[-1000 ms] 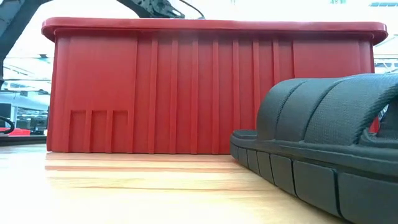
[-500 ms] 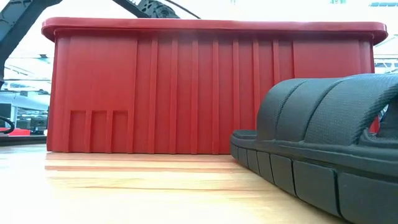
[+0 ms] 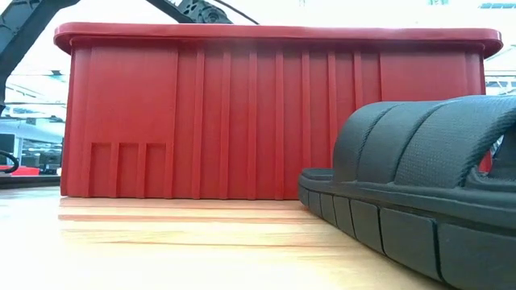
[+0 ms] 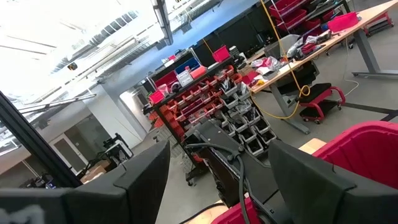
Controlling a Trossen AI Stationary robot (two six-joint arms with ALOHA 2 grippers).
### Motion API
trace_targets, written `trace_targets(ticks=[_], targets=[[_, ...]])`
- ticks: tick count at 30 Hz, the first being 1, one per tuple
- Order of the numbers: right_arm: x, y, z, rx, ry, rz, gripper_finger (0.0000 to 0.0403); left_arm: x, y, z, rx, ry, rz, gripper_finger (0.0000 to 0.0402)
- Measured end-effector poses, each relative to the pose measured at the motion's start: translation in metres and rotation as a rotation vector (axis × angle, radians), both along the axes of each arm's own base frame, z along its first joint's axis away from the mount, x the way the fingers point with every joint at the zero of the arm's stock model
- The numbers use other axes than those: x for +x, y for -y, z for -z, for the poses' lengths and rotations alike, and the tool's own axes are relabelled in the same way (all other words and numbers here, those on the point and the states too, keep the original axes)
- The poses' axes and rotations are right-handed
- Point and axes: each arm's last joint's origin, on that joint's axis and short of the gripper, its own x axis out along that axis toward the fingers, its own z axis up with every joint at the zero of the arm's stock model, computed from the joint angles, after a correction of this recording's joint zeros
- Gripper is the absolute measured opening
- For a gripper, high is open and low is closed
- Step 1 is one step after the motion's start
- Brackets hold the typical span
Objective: Pick and place slides into bin
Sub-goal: Put the black slide into the red bin
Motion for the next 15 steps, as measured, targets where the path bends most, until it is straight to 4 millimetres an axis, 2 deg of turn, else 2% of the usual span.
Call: trace_targets(ticks=[7,15], targets=[[0.0001,0.0,0.0011,0.002,-0.012,0.0,0.0265,-0.001,-0.0013,0.001,0.008,-0.016,-0.071,0.0202],[0.0001,0.0,0.0012,0.002,-0.012,-0.001,0.0265,-0.0008,-0.0011,0.0012,-0.002,-0.012,-0.067,0.0202]])
